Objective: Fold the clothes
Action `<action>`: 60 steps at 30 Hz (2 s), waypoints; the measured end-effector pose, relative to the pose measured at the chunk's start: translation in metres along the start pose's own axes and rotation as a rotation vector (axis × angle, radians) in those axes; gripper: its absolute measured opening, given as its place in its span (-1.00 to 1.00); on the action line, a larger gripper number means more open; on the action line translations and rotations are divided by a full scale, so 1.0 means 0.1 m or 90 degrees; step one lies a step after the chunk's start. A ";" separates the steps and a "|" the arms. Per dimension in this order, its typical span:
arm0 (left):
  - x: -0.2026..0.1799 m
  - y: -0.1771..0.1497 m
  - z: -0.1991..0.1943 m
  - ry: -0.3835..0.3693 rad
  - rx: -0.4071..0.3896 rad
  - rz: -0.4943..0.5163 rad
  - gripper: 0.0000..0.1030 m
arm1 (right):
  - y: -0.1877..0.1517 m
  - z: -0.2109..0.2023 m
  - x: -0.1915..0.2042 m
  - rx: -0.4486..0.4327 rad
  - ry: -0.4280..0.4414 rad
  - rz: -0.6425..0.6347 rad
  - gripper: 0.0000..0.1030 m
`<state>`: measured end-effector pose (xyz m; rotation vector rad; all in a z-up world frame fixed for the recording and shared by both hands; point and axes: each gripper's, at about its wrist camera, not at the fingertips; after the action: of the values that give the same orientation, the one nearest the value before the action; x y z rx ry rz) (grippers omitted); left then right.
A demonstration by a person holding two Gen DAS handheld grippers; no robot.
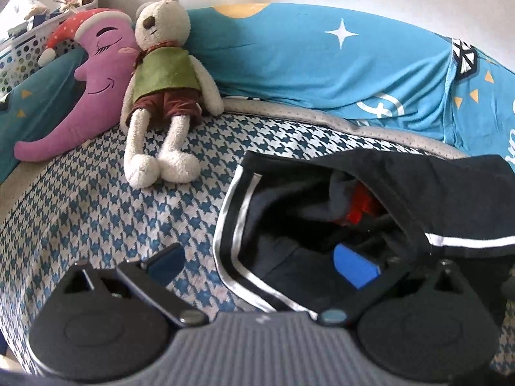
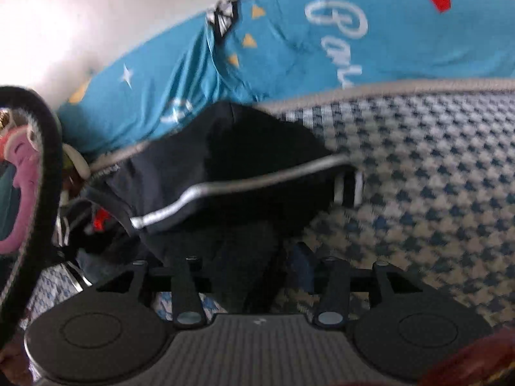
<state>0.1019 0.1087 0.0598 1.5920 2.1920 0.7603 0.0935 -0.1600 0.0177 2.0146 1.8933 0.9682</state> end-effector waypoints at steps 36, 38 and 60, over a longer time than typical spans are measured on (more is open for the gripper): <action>-0.01 -0.37 -0.20 0.014 0.017 0.038 1.00 | -0.49 -0.96 0.73 -0.111 0.145 -0.162 -0.79; -0.01 -0.42 -0.23 0.012 0.017 0.039 1.00 | -0.58 -1.07 0.74 -0.102 0.158 -0.178 -0.79; 0.11 -0.48 -0.35 0.012 0.014 0.007 1.00 | -0.68 -1.15 0.61 -0.088 0.131 -0.238 -0.34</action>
<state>0.0424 0.0996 0.0598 1.6149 2.2143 0.7610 -0.0314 -0.1238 0.0864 1.4597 2.1356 1.1941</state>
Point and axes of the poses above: each gripper's, at about its wrist camera, not at the fingertips, and z roughly the way its jaws point, x to its left, y to its top, and after that the axes turned 4 degrees about x, right-handed
